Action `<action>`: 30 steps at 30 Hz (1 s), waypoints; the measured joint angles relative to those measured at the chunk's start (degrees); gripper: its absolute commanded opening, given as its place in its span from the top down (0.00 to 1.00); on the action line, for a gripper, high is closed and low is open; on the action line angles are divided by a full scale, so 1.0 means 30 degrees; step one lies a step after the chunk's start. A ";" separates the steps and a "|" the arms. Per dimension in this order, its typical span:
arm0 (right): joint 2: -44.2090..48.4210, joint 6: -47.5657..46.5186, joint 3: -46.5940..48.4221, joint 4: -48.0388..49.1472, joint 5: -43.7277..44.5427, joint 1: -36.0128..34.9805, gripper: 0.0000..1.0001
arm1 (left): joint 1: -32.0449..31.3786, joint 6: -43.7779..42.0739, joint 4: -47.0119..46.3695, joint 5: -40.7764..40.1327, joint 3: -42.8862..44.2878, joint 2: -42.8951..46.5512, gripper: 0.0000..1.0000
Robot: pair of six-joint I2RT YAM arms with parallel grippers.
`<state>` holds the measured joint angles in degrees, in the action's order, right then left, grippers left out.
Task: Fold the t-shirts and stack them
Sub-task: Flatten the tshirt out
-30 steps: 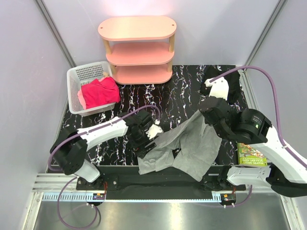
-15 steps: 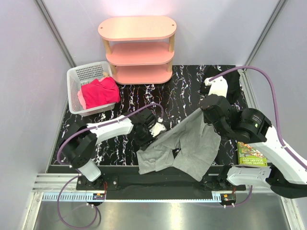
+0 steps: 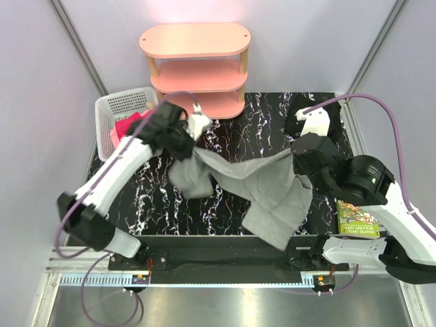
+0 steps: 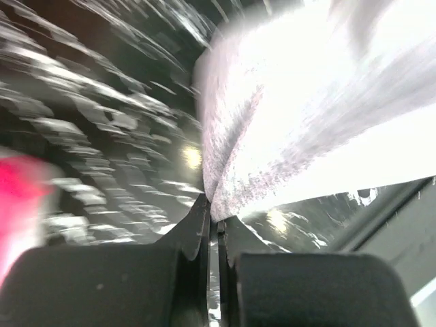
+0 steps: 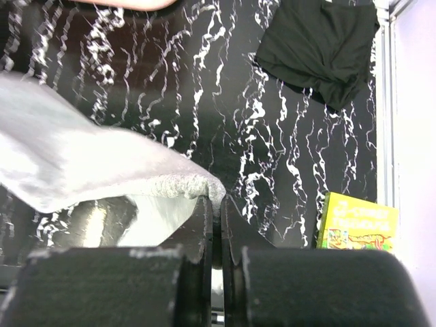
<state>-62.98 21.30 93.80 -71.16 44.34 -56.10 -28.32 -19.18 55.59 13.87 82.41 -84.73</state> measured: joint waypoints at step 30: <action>0.2047 0.3636 -0.1967 -0.0240 -0.1814 0.1596 1.00 | -0.0248 -0.2973 0.5799 -0.0437 -0.3585 0.4823 1.00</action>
<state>-56.84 32.21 87.90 -71.88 38.89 -51.31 -29.06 -28.10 72.99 12.56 71.66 -70.26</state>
